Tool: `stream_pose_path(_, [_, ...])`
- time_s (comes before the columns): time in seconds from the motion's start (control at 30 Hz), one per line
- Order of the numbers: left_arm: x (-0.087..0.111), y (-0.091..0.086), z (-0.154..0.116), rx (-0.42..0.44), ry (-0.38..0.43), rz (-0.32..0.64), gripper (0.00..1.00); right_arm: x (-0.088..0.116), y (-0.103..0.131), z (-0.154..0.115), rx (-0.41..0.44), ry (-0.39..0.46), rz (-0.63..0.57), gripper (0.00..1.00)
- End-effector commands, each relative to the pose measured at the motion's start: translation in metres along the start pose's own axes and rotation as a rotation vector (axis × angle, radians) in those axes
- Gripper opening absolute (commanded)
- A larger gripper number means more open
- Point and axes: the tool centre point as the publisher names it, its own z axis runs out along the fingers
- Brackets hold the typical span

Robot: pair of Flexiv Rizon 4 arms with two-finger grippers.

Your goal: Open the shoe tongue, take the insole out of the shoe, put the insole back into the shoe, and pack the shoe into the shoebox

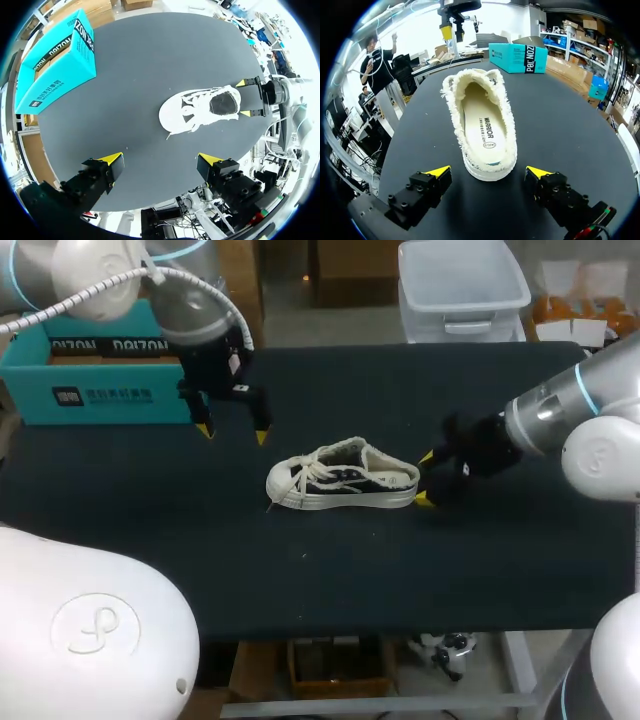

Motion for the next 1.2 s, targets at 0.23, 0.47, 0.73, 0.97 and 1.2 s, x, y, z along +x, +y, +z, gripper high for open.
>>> stream_pose_path(0.23, [0.005,-0.003,0.012,-0.021,-0.009,-0.001,1.0,-0.007,0.001,0.017,-0.034,0.021,-0.01,1.0])
stream_pose_path(0.47, [0.006,-0.002,0.017,-0.03,-0.013,-0.001,1.0,-0.008,0.005,0.028,-0.057,0.041,-0.015,1.0])
stream_pose_path(0.73, [0.006,-0.001,0.019,-0.038,-0.011,-0.001,1.0,-0.009,0.012,0.037,-0.108,0.037,-0.06,1.0])
stream_pose_path(0.97, [0.005,0.001,0.02,-0.042,-0.01,0.0,1.0,-0.011,0.01,0.045,-0.145,0.061,-0.069,1.0])
stream_pose_path(1.2, [0.006,-0.001,0.022,-0.046,-0.009,-0.001,1.0,-0.012,0.011,0.05,-0.149,0.077,-0.07,1.0])
